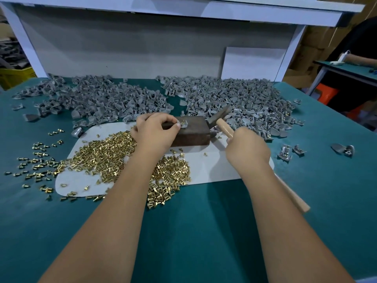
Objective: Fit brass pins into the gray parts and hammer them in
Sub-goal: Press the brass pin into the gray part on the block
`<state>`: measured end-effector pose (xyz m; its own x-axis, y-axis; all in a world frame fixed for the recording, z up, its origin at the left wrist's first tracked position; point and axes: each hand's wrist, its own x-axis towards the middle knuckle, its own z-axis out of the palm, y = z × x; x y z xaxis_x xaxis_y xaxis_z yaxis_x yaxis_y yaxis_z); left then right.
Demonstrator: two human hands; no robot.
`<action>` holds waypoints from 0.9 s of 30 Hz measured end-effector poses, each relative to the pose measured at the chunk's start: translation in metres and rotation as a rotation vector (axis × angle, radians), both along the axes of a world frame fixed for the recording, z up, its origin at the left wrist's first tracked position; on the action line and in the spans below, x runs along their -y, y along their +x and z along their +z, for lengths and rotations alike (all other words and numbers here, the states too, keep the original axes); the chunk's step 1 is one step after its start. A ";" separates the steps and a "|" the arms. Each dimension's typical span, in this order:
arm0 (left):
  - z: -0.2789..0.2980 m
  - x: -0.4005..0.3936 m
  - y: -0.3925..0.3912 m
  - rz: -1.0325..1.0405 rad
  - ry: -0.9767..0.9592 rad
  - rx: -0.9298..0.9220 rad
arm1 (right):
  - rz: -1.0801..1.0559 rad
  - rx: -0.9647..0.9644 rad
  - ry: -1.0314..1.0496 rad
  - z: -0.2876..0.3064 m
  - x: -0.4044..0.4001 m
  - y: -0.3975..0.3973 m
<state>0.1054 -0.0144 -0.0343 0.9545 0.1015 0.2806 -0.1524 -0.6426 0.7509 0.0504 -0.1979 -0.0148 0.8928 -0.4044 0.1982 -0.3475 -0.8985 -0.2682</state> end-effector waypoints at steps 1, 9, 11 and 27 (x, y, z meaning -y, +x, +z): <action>0.000 0.001 0.000 0.016 0.022 0.001 | -0.008 0.040 0.006 0.002 0.000 -0.001; 0.001 0.009 -0.002 0.119 0.029 0.033 | 0.220 0.358 -0.057 0.026 -0.010 -0.023; 0.001 0.009 -0.002 0.122 -0.015 0.021 | 0.252 0.363 -0.115 0.029 -0.016 -0.025; 0.000 0.010 0.003 0.045 -0.076 0.030 | 0.261 0.398 -0.266 0.008 -0.037 -0.032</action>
